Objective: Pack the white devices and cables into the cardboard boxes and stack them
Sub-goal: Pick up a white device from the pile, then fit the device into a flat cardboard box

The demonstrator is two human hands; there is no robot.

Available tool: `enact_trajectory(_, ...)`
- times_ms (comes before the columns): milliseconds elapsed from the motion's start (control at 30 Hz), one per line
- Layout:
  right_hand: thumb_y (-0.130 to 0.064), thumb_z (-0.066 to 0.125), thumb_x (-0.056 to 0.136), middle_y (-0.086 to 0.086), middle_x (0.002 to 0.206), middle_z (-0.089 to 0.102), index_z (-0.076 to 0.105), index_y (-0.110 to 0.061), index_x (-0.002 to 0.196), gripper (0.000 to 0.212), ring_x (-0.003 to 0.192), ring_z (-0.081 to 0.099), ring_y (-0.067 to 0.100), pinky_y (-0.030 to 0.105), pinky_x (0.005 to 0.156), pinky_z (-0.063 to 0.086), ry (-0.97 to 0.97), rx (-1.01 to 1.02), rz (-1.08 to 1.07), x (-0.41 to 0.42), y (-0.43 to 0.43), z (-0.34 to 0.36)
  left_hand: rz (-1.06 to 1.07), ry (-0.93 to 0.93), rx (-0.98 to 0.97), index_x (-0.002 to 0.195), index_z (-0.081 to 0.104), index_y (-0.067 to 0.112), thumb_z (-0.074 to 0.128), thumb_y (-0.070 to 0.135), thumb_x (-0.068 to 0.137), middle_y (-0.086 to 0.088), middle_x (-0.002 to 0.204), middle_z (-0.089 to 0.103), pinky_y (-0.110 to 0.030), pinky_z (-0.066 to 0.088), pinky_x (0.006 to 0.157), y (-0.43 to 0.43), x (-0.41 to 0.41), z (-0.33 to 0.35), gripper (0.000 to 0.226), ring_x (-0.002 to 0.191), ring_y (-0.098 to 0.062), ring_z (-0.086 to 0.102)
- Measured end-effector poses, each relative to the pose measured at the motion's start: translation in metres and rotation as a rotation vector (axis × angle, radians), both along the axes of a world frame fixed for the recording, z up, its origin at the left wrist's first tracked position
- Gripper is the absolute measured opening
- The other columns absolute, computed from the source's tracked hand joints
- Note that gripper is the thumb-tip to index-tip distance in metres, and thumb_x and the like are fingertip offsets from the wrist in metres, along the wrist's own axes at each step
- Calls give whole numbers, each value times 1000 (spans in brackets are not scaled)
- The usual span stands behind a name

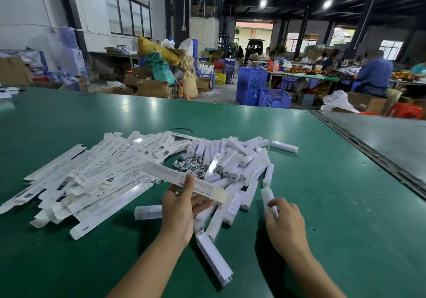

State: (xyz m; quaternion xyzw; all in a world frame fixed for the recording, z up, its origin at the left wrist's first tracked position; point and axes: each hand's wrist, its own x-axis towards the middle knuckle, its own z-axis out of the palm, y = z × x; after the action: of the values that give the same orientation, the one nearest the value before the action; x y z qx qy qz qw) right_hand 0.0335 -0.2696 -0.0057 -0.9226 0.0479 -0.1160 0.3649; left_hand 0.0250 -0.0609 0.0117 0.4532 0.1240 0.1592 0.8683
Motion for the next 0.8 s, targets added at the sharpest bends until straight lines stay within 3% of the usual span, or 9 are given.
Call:
enact_trajectory(133, -11, 67, 89, -8, 93, 66, 59, -27, 102, 21, 85, 62, 9, 27, 69, 47, -247, 350, 169, -14, 11, 11, 61, 34, -73, 111, 59, 4, 71, 39, 75, -21, 94, 72, -35, 62, 56, 3, 2, 1, 52, 72, -31, 75)
enact_trajectory(300, -5, 71, 86, 1, 84, 67, 72, -27, 92, 23, 75, 61, 11, 26, 65, 49, -137, 662, 473, -28, 27, 9, 67, 44, -101, 121, 55, 1, 70, 41, 77, -14, 83, 77, -35, 61, 54, 5, 2, 0, 61, 72, -32, 75)
enact_trajectory(400, -5, 72, 85, 10, 84, 68, 75, -23, 90, 20, 75, 62, 14, 29, 68, 51, -128, 716, 458, -27, 29, 9, 68, 48, -107, 121, 55, -2, 68, 45, 77, -15, 88, 77, -35, 61, 55, 7, 2, 0, 66, 77, -33, 76)
enact_trajectory(667, -4, 71, 86, 2, 81, 74, 78, -26, 87, 23, 68, 63, 6, 21, 65, 51, -104, 676, 432, -26, 26, 11, 73, 28, -71, 113, 56, 2, 69, 46, 74, -9, 80, 77, -40, 63, 58, 6, 2, 1, 59, 74, -30, 76)
enact_trajectory(800, -4, 70, 87, -3, 88, 76, 77, -29, 90, 26, 73, 67, 13, 33, 72, 58, -68, 667, 391, -22, 26, 12, 10, -21, 38, 108, 57, 9, 67, 41, 76, -11, 81, 77, -34, 60, 53, -1, -2, 0, 46, 75, -30, 76)
